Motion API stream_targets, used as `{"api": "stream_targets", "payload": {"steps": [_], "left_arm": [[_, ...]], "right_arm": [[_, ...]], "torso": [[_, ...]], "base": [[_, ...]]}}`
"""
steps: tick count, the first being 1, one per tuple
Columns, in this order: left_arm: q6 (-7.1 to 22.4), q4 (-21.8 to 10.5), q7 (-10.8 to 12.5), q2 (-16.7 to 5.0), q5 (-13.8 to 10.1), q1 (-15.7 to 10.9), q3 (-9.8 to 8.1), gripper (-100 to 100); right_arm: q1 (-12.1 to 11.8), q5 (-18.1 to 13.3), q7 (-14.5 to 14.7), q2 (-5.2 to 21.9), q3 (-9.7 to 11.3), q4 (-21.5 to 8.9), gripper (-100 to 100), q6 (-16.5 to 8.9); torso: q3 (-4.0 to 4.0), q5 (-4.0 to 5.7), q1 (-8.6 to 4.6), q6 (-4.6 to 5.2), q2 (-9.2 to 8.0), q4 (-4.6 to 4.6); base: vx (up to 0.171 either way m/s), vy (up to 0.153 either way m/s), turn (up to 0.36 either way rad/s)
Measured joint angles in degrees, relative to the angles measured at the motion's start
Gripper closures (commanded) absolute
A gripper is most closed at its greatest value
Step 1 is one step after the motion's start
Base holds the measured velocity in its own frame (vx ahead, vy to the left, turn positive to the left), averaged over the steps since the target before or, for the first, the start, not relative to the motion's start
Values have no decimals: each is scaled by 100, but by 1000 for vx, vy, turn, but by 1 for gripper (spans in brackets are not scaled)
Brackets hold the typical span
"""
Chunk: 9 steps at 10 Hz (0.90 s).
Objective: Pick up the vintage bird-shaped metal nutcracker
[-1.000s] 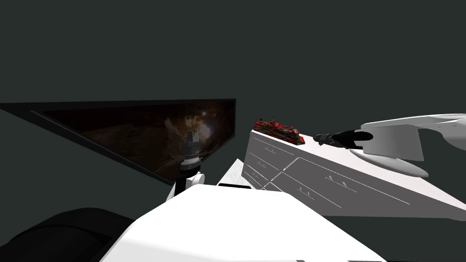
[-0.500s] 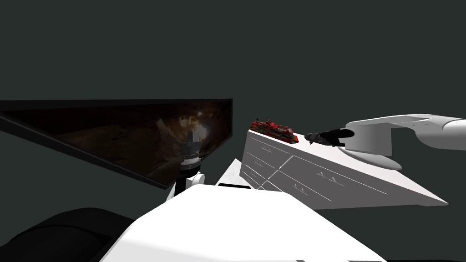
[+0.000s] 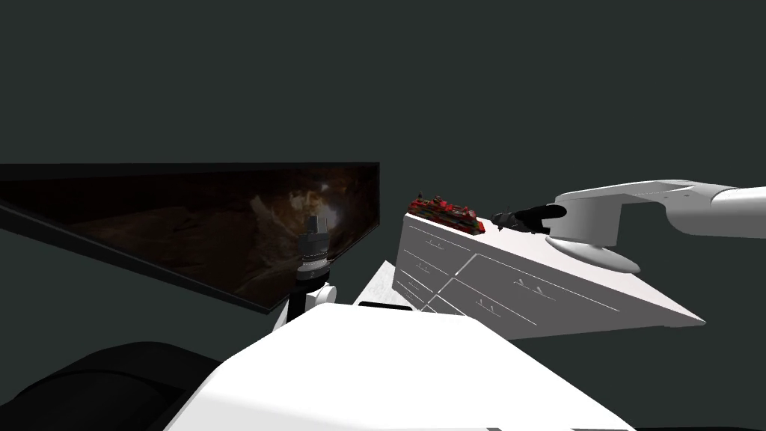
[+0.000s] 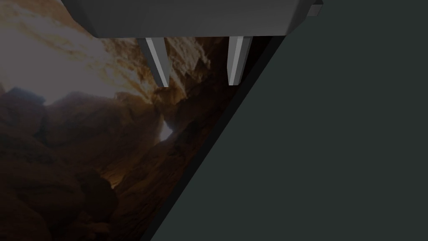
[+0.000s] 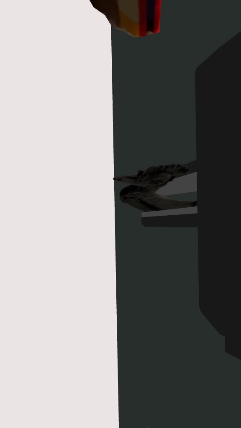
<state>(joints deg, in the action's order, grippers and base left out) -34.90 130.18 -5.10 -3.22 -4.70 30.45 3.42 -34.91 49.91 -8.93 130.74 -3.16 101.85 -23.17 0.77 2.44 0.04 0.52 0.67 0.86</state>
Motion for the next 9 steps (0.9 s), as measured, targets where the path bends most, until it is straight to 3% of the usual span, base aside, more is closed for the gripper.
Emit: {"api": "stream_targets", "payload": {"steps": [3, 7, 9], "left_arm": [[1, -1, 0, 0, 0, -2, 1, 0], [0, -1, 0, 0, 0, -1, 1, 0], [0, -1, 0, 0, 0, -1, 0, 0]], "right_arm": [[-441, 121, 298, -97, -479, 106, 100, -458], [-377, 180, 373, -123, -985, 135, 100, -543], [-583, 481, 714, -196, -1273, 344, 100, -850]], "torso": [[6, 2, 2, -24, 9, 3], [9, -6, 22, -33, 17, 2], [4, 14, -31, -14, 5, 3]], "base": [[-2, -14, 13], [3, -16, -57], [0, -58, -91]]}}
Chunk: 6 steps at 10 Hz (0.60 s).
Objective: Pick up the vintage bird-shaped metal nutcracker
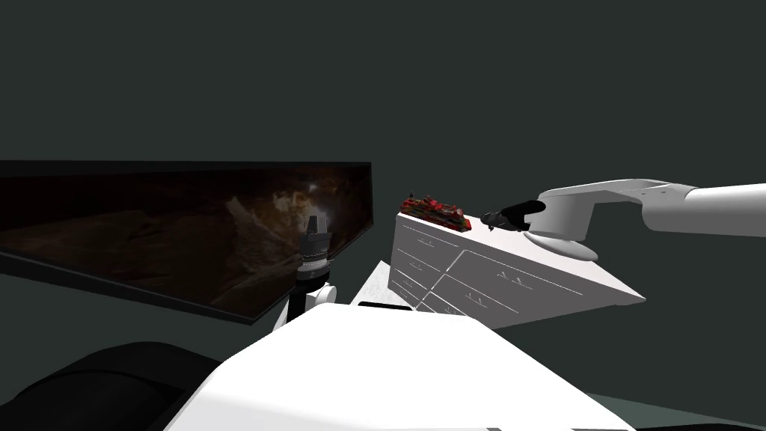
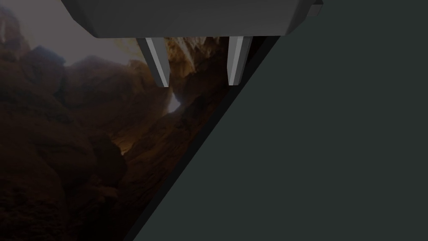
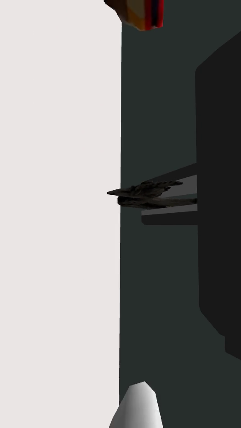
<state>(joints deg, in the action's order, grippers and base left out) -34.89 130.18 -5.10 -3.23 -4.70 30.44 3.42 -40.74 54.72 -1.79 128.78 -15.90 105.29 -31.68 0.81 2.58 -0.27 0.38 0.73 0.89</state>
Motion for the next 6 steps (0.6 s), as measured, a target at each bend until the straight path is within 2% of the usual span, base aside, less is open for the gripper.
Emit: {"api": "stream_targets", "payload": {"steps": [2, 3, 5, 6], "left_arm": [[0, 0, 0, 0, 0, -1, 0, 0], [0, 0, 0, 0, 0, 0, 1, 0], [0, 0, 0, 1, 0, 0, 1, 0], [0, 0, 0, 1, 0, 0, 1, 0]], "right_arm": [[-362, 0, 37, 12, -340, 6, 100, -266], [-469, -2, 13, 27, -520, 6, 100, -307], [-461, 10, 80, -34, -819, -2, 100, -306], [-423, -2, 96, -67, -943, 39, 100, -330]], "torso": [[4, -4, 20, -11, 6, 2], [4, -11, 34, -16, 9, 0], [3, -16, 48, -18, 9, -3], [1, -16, 49, -18, 7, -4]], "base": [[-2, -8, 10], [0, 0, 0], [0, 3, 0], [16, -64, -184]]}}
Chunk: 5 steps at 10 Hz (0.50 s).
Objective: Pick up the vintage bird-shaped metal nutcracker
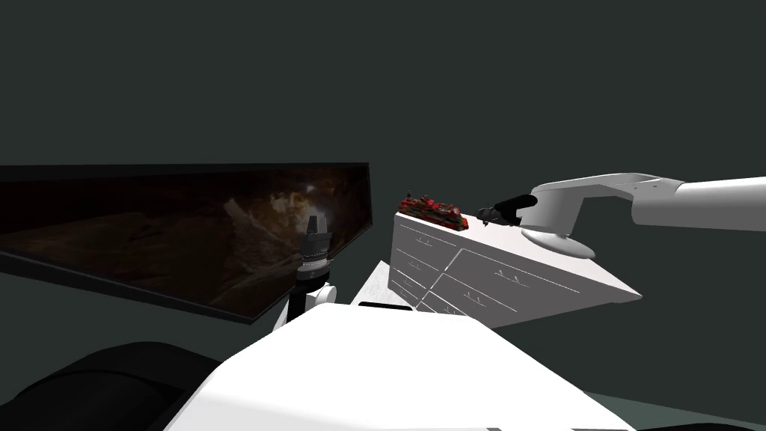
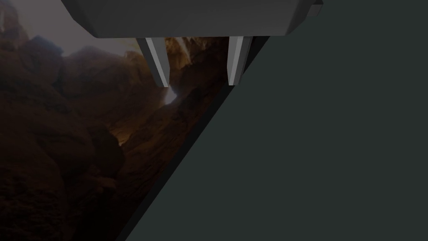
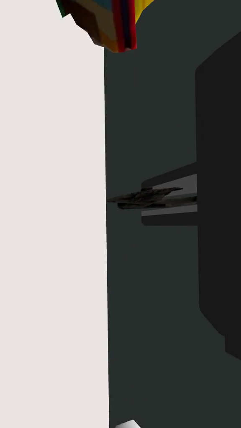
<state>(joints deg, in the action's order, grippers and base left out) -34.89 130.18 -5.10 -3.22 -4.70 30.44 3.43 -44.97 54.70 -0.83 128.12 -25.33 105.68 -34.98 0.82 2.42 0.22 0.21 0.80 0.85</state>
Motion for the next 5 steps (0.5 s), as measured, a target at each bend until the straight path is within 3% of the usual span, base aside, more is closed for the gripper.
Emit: {"api": "stream_targets", "payload": {"steps": [2, 5], "left_arm": [[0, 0, 0, -1, 0, 1, -1, 0], [0, 0, 0, 0, 0, 0, 0, 0]], "right_arm": [[-233, 235, 291, -86, -322, 282, 100, -361], [-587, 355, 379, -35, -824, 252, 100, -666]], "torso": [[-4, 19, -53, 22, -8, 1], [-2, 7, -16, 4, -4, -1]], "base": [[4, -59, -122], [-3, -3, 10]]}}
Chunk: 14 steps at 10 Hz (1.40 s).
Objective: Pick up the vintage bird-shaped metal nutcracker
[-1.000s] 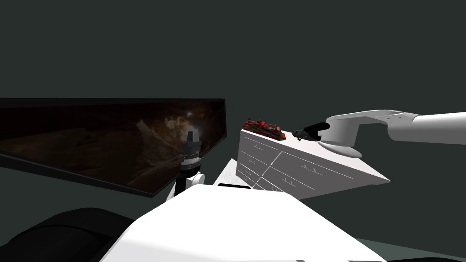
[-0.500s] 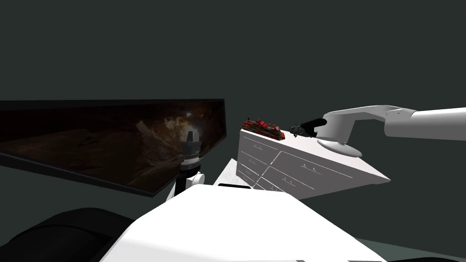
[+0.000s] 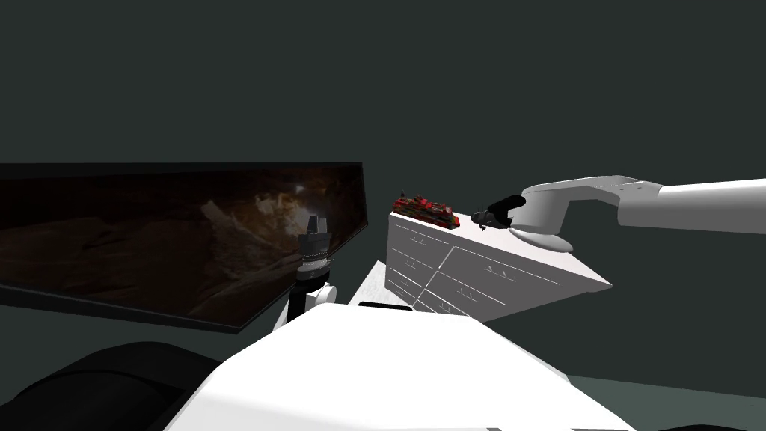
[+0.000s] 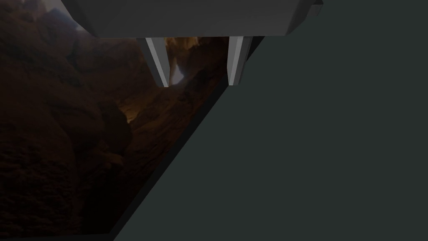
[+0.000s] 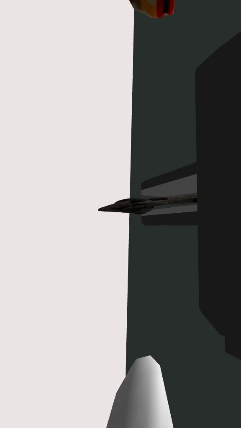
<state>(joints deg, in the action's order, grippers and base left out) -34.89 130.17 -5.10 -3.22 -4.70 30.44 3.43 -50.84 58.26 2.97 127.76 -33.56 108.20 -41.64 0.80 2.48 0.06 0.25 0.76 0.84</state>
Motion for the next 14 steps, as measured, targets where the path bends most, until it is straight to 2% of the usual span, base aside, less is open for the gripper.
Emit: {"api": "stream_targets", "payload": {"steps": [1, 2, 3, 5, 7, 9, 11, 12, 14], "left_arm": [[0, 0, 0, 0, 0, 0, 0, 0], [0, 0, 0, 0, 0, 0, 0, 0], [0, 1, 0, 0, 0, 1, 0, 0], [0, 0, 0, 0, 0, 0, 0, 0], [0, 0, 0, 0, 0, 0, 0, 0], [0, 0, 0, 0, 0, 0, 0, 0], [0, 0, 0, 0, 0, 0, 0, 0], [0, 0, 0, 0, 0, 0, 0, 0], [0, 0, 0, 0, 0, 0, 0, 0]], "right_arm": [[-80, -89, -87, 22, -175, 14, 100, 22], [-62, -93, -103, -1, -344, 41, 100, 12], [-189, 63, 43, -61, -536, 161, 100, -110], [-508, 314, 334, -88, -883, 253, 100, -433], [-584, 339, 404, -74, -1231, 266, 100, -640], [-619, 291, 365, -74, -1569, 273, 100, -630], [-938, 616, 694, -168, -1935, 457, 100, -897], [-1079, 656, 800, -195, -2100, 504, 100, -1054], [-1151, 680, 842, -177, -2438, 514, 100, -1275]], "torso": [[1, -2, 9, -1, 2, 1], [-1, -5, 14, -1, 1, -2], [-2, 9, -19, 25, -5, 2], [-1, 11, -30, 13, -5, 2], [-1, 0, -1, 6, -2, -1], [-1, -3, 12, 8, 0, -2], [-3, 16, -40, 27, -7, 1], [-1, 12, -31, 20, -4, 2], [-2, 0, -1, 14, -3, -1]], "base": [[0, 6, 3], [17, -61, -240], [17, -69, -157], [-3, -31, 1], [0, 3, 1], [8, -30, -122], [13, -54, -87], [-5, -16, 26], [-1, 3, 0]]}}
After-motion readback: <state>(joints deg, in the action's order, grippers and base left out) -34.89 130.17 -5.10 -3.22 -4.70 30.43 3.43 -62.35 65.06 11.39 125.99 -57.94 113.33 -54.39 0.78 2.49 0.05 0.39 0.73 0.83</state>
